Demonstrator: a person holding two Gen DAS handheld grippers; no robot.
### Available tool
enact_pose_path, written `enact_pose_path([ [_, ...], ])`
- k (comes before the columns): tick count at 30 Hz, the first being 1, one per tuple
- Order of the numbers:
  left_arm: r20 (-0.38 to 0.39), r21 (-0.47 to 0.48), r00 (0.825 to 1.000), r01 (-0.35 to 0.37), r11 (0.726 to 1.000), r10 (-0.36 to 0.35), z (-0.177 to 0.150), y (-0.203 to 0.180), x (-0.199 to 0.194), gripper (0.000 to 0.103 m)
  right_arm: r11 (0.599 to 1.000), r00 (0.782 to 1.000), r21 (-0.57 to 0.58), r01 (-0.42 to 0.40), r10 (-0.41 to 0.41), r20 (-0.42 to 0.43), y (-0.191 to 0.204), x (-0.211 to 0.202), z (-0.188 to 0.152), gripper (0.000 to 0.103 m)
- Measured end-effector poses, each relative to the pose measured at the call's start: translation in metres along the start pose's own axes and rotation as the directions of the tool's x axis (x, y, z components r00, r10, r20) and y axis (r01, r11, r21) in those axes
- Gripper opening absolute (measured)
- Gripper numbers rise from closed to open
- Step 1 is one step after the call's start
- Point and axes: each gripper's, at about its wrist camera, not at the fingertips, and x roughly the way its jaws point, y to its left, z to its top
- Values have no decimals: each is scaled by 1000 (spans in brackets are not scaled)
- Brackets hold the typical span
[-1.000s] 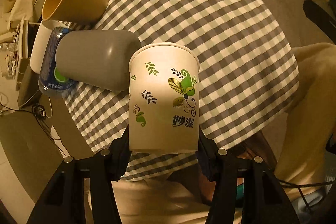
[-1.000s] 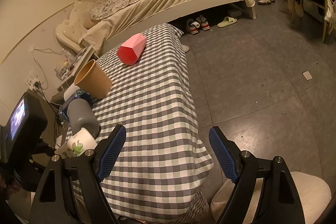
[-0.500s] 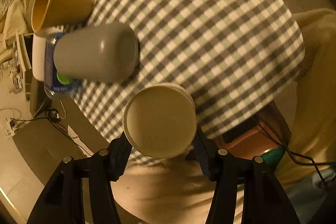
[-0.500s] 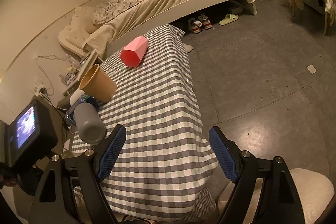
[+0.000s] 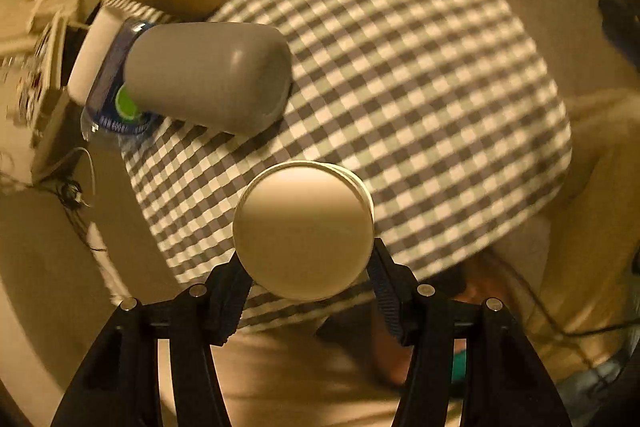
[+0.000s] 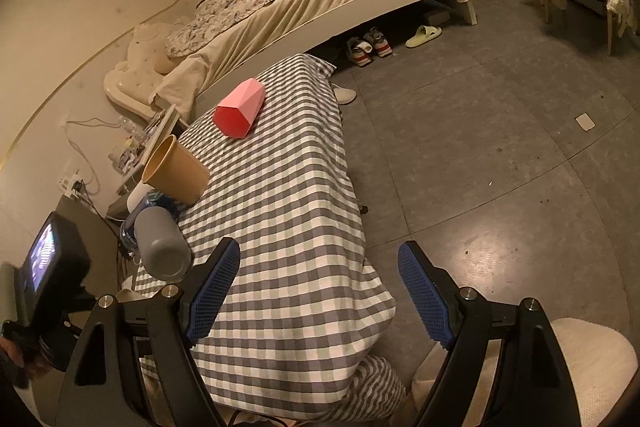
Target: Flip cup upside down
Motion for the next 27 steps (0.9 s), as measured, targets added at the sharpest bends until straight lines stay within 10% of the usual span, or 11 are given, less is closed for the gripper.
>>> enact_pose_path([
  [5, 161, -85, 987, 25, 996, -11, -21, 5, 4, 59, 1000, 1000, -12, 9, -9, 1, 0, -1, -1, 81],
  [14, 462, -207, 886, 55, 977, 48, -49, 6, 10, 59, 995, 998, -81, 56, -56, 5, 16, 4, -5, 81],
  [27, 601, -261, 799, 210, 942, -11, -66, 7, -5, 81, 971, 990, -198, 132, -117, 84, 42, -4, -16, 81],
])
